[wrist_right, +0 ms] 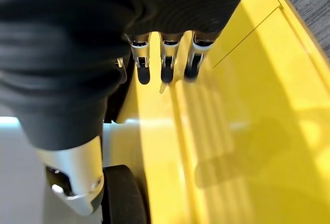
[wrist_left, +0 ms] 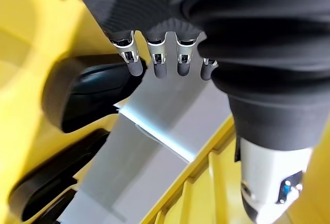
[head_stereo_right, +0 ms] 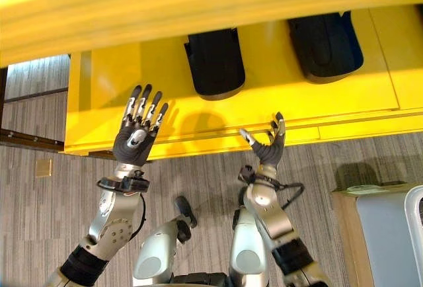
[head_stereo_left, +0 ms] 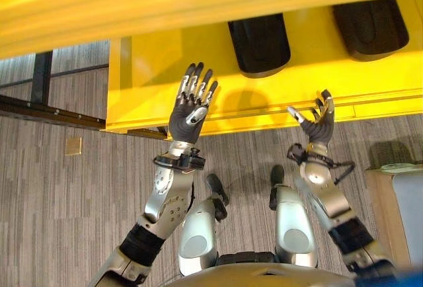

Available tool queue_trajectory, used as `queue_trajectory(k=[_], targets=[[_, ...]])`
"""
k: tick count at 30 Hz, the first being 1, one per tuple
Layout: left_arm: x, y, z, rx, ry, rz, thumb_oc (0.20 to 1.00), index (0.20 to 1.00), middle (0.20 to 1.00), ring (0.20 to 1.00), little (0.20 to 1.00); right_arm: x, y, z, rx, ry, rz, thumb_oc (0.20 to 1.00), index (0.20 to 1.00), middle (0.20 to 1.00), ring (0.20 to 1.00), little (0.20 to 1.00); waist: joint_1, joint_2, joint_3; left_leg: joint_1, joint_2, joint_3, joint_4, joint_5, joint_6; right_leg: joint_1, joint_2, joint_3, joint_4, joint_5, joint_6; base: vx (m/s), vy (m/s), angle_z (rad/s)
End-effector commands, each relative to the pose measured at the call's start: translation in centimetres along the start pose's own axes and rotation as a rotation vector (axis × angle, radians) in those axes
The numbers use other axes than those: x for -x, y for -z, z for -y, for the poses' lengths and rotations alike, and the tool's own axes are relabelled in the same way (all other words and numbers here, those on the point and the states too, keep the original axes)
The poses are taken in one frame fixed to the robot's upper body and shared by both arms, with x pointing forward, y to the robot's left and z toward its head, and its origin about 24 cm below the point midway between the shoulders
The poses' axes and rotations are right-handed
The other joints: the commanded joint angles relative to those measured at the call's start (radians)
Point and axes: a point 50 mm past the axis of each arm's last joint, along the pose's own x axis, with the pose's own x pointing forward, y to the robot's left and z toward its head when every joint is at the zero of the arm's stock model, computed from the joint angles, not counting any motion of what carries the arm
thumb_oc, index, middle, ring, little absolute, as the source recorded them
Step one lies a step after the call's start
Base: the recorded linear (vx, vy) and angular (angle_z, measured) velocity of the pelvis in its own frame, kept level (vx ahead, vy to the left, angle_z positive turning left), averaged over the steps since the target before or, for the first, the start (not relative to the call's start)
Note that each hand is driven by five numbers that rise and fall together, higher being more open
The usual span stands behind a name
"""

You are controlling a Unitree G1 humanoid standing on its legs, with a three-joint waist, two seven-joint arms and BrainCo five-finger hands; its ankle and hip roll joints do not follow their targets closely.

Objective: Move parts from the plastic box to the shelf.

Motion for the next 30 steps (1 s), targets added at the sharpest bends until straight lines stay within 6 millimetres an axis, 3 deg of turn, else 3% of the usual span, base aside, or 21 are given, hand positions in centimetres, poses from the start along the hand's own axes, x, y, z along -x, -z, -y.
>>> queue_trajectory(k=[1,4,7,9,15,22,26,30], targets=[[0.5,-2.4,1.0,-0.039,0.118,0.065,1.000,1.000,1.000,1.000,1.000,-0.7,-2.5,0.6,-0.012,-0.112,0.117,1.000,1.000,1.000,1.000,1.000,-0.009,-0.018,-0.054,0.033,0.010,-0.082,-0.044,0.016,-0.010,0.040,0.011,-0.028,-0.019,-0.014,0.014,0.09,-0.015,-0.06],[2.9,-2.8,-1.0,-0.050,0.070,0.005,1.000,1.000,1.000,1.000,1.000,0.7,-1.8,3.3,0.023,-0.166,0.058,1.000,1.000,1.000,1.000,1.000,-0.014,-0.039,-0.105,0.069,0.047,-0.078,-0.098,0.056,-0.040,0.092,0.004,-0.036,-0.084,0.006,0.025,0.07,-0.025,-0.07],[4.7,-2.6,-1.7,-0.065,0.091,-0.068,1.000,1.000,1.000,1.000,1.000,1.6,-1.1,4.9,0.035,-0.206,0.007,1.000,1.000,1.000,1.000,1.000,-0.011,-0.055,-0.145,0.098,0.066,-0.079,-0.125,0.066,-0.066,0.141,-0.008,-0.047,-0.114,-0.003,0.039,0.09,-0.002,-0.06],[5.6,-1.6,-1.9,-0.095,0.157,-0.178,1.000,1.000,1.000,1.000,1.000,2.1,-1.0,4.5,0.021,-0.363,0.001,1.000,1.000,1.000,1.000,1.000,-0.005,-0.061,-0.178,0.109,0.078,-0.075,-0.132,0.076,-0.073,0.170,-0.015,-0.064,-0.120,-0.007,0.040,0.08,0.052,0.02],[6.6,1.3,-1.2,-0.060,0.394,-0.431,1.000,1.000,1.000,1.000,1.000,2.6,2.7,4.4,-0.116,-0.420,-0.234,1.000,1.000,1.000,1.000,1.000,-0.007,-0.053,-0.246,0.160,0.073,-0.070,-0.157,0.079,-0.070,0.229,-0.022,-0.093,-0.133,-0.008,0.048,0.05,0.092,0.13],[7.3,3.8,-0.8,0.043,0.519,-0.613,1.000,1.000,1.000,1.000,1.000,2.7,4.6,3.8,-0.083,-0.441,-0.338,1.000,1.000,1.000,1.000,1.000,-0.037,-0.054,-0.296,0.214,0.062,-0.045,-0.175,0.059,-0.064,0.275,-0.027,-0.077,-0.184,0.021,0.073,0.06,0.162,-0.04],[8.2,5.0,-0.7,0.145,0.613,-0.739,1.000,1.000,1.000,1.000,1.000,2.3,6.0,4.3,-0.020,-0.379,-0.415,1.000,1.000,1.000,1.000,1.000,-0.059,-0.061,-0.315,0.243,0.044,0.007,-0.182,0.037,-0.050,0.300,-0.051,-0.089,-0.226,0.064,0.113,0.08,0.326,-0.12],[8.4,5.4,-0.5,0.177,0.647,-0.770,1.000,1.000,1.000,1.000,1.000,2.6,6.3,5.1,-0.002,-0.341,-0.427,1.000,1.000,1.000,1.000,1.000,-0.078,-0.076,-0.308,0.246,0.026,0.053,-0.182,0.025,-0.038,0.287,-0.071,-0.092,-0.256,0.116,0.148,-0.02,0.235,-0.31]])
